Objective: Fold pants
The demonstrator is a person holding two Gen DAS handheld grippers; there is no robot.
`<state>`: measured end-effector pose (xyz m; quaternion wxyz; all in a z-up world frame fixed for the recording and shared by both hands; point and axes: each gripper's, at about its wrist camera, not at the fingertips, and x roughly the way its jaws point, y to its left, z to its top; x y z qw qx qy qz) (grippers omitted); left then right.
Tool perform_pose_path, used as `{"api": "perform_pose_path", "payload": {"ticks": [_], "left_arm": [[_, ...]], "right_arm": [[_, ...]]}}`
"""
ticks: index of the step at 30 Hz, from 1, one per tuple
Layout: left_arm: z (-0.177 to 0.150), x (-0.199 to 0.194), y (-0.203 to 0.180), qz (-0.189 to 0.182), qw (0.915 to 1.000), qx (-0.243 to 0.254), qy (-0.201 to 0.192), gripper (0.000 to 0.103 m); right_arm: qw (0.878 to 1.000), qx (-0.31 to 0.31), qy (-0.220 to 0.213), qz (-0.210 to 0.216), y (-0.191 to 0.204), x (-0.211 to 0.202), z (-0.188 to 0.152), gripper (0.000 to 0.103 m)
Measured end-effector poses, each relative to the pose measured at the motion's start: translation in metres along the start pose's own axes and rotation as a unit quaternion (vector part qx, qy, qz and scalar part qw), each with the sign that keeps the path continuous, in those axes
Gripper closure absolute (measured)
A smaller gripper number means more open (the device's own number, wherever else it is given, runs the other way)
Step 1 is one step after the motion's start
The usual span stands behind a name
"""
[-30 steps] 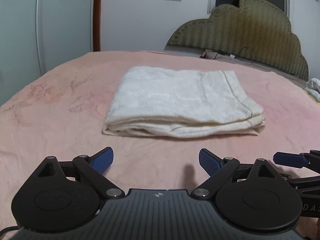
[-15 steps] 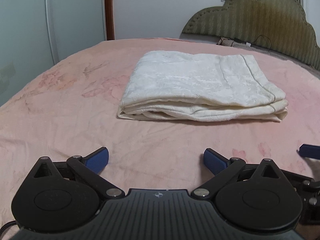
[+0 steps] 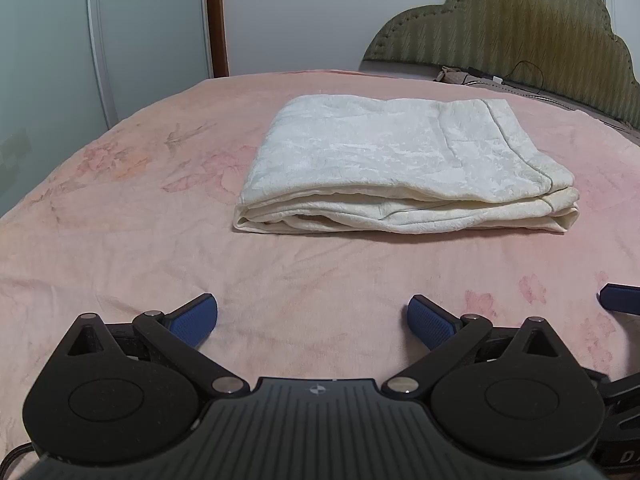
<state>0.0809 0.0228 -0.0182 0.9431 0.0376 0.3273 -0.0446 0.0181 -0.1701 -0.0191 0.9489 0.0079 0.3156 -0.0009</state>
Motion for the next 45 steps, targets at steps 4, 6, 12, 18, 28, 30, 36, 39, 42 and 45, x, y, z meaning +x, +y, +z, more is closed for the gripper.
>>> {"api": "perform_pose_path", "payload": {"ticks": [4, 6, 12, 18, 28, 30, 36, 39, 42, 45], "left_arm": [[0.001, 0.001, 0.002, -0.004, 1.0, -0.005, 0.002, 0.0], [0.0, 0.001, 0.002, -0.005, 1.0, -0.005, 0.002, 0.0], [0.0, 0.001, 0.003, -0.008, 0.9999, -0.008, 0.002, 0.0], [0.0, 0.0, 0.002, -0.006, 1.0, -0.006, 0.002, 0.0], [0.0, 0.001, 0.002, -0.008, 0.9999, -0.006, 0.002, 0.0], [0.0, 0.001, 0.001, -0.007, 1.0, -0.005, 0.002, 0.0], [0.0, 0.001, 0.002, -0.008, 1.0, -0.005, 0.002, 0.0], [0.0, 0.001, 0.002, -0.009, 0.9999, -0.005, 0.002, 0.0], [0.0, 0.001, 0.002, -0.01, 0.9999, -0.004, 0.002, 0.0], [0.0, 0.001, 0.002, -0.01, 0.9999, -0.004, 0.002, 0.0]], "right_arm": [[1.0, 0.002, 0.0, -0.003, 0.001, 0.001, 0.0, 0.0], [1.0, 0.004, 0.0, -0.003, 0.0, 0.001, 0.0, 0.0], [1.0, 0.011, -0.003, 0.005, -0.008, 0.002, 0.01, 0.0], [1.0, 0.004, 0.008, 0.01, -0.015, 0.01, 0.01, 0.0], [1.0, 0.001, 0.01, 0.007, -0.013, 0.01, 0.01, 0.0], [1.0, 0.0, 0.01, 0.006, -0.013, 0.009, 0.01, 0.0], [1.0, 0.0, 0.01, 0.006, -0.012, 0.01, 0.01, 0.0], [1.0, 0.001, 0.01, 0.006, -0.012, 0.009, 0.01, 0.0], [1.0, 0.0, 0.01, 0.006, -0.012, 0.009, 0.01, 0.0], [1.0, 0.0, 0.01, 0.006, -0.012, 0.009, 0.01, 0.0]]}}
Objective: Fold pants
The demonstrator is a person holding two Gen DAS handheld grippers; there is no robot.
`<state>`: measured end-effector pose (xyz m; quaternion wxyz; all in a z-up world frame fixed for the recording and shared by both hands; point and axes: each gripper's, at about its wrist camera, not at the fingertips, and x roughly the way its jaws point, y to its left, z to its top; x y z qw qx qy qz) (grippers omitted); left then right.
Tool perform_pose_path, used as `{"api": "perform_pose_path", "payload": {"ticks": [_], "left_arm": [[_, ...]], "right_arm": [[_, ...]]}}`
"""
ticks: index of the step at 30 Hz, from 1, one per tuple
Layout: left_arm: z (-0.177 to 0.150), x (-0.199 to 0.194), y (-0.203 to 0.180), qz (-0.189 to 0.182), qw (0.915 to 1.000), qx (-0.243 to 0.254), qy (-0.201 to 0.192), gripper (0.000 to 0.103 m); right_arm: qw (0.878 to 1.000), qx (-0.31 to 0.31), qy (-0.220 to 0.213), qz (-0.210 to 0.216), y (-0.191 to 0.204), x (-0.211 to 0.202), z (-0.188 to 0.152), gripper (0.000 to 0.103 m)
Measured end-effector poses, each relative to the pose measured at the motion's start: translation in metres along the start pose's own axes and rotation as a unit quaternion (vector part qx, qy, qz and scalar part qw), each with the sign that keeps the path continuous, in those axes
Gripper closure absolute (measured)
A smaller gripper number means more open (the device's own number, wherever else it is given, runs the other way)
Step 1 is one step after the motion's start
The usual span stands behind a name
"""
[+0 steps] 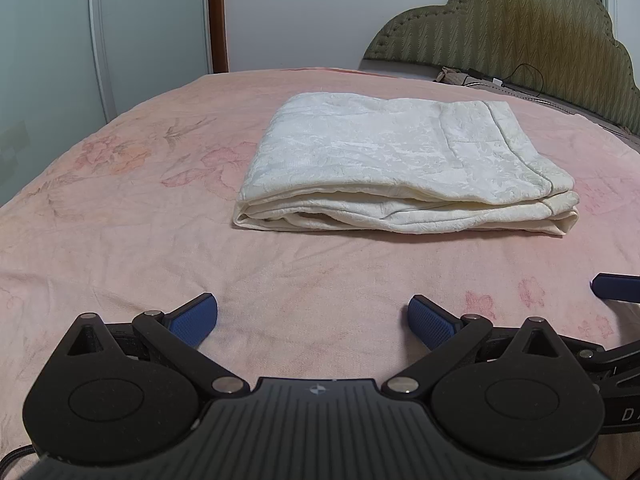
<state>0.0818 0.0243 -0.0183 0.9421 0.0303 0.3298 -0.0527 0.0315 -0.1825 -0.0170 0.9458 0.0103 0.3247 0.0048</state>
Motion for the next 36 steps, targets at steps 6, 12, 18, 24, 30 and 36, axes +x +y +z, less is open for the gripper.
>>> {"api": "perform_pose_path", "payload": {"ticks": [6, 12, 18, 24, 30, 36], "left_arm": [[0.0, 0.0, 0.0, -0.001, 1.0, 0.001, 0.0, 0.0], [0.0001, 0.0, 0.0, -0.001, 1.0, 0.001, 0.0, 0.0], [0.0, 0.0001, 0.0001, -0.002, 1.0, 0.001, 0.0, 0.0], [0.0, 0.0001, 0.0, -0.002, 1.0, 0.001, 0.0, 0.0], [0.0018, 0.0017, 0.0021, -0.004, 1.0, -0.002, 0.001, 0.0], [0.0014, 0.0019, 0.0023, -0.003, 1.0, 0.001, 0.001, 0.0]], "right_arm": [[1.0, 0.0, 0.0, 0.0, 0.0004, -0.0002, 0.0, 0.0], [1.0, 0.0, 0.0, 0.0, 0.0002, -0.0001, 0.0002, 0.0], [1.0, 0.0, 0.0, 0.0, 0.0001, 0.0001, 0.0001, 0.0], [1.0, 0.0, 0.0, 0.0, 0.0005, 0.0004, 0.0002, 0.0], [1.0, 0.001, 0.001, 0.002, -0.0003, 0.0003, 0.0008, 0.0], [1.0, 0.0, 0.0, 0.001, -0.0012, -0.0002, -0.0002, 0.0]]}}
